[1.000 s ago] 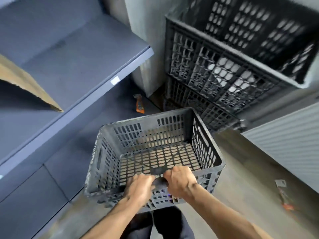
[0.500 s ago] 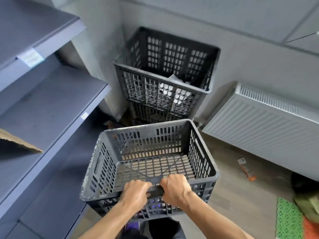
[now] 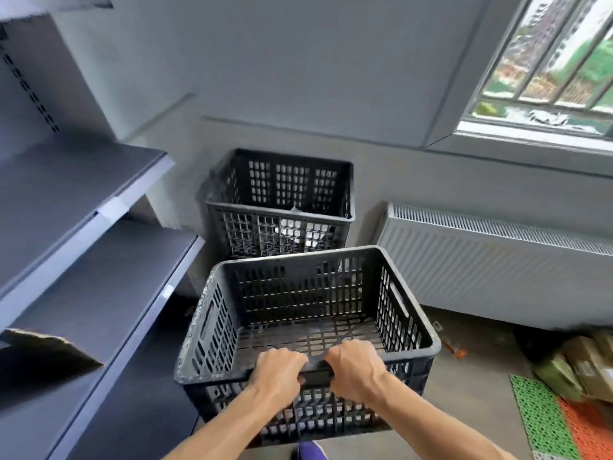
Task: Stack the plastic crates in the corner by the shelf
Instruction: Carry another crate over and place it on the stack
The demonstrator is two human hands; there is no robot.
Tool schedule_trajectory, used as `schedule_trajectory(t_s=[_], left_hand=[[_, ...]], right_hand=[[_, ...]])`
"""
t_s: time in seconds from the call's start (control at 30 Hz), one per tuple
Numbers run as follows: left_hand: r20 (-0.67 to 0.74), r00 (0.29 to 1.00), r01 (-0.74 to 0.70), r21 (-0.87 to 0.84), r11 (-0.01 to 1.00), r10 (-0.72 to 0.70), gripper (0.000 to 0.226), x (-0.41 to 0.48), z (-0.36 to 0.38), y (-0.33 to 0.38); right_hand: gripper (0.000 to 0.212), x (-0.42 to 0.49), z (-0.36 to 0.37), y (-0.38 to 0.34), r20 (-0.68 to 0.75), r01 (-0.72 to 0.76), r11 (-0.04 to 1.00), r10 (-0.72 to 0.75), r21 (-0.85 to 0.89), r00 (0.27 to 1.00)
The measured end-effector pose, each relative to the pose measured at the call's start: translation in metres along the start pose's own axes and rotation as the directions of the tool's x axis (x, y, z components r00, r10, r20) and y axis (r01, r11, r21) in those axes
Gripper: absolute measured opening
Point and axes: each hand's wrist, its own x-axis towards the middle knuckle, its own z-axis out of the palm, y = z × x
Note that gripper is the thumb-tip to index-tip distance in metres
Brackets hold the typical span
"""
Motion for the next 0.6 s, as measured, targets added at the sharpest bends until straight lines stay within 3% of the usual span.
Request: schedule_trajectory(t_s=[0.13, 0.27, 0.6], left_hand=[[-0.063, 0.996, -0.053, 0.058, 0.997, 0.057, 0.012, -0.014, -0.026, -0.004], [-0.143, 0.984, -0.095, 0.092, 0.991, 0.108, 0.008, -0.02, -0.057, -0.012], [-0.325, 0.933, -0.099, 0.179, 0.979, 0.154, 0.011, -0.006, -0.13, -0.031]], right_hand=[[0.04, -0.014, -0.017, -0.008, -0.087, -0.043, 0.999, 0.044, 0.017, 0.995], [0.028, -0.024, -0.045, -0.014, -0.186, -0.063, 0.998, 0.06, -0.013, 0.981], [0.02, -0.016, -0.117, -0.013, -0.39, -0.085, 0.995, 0.059, -0.05, 0.919]])
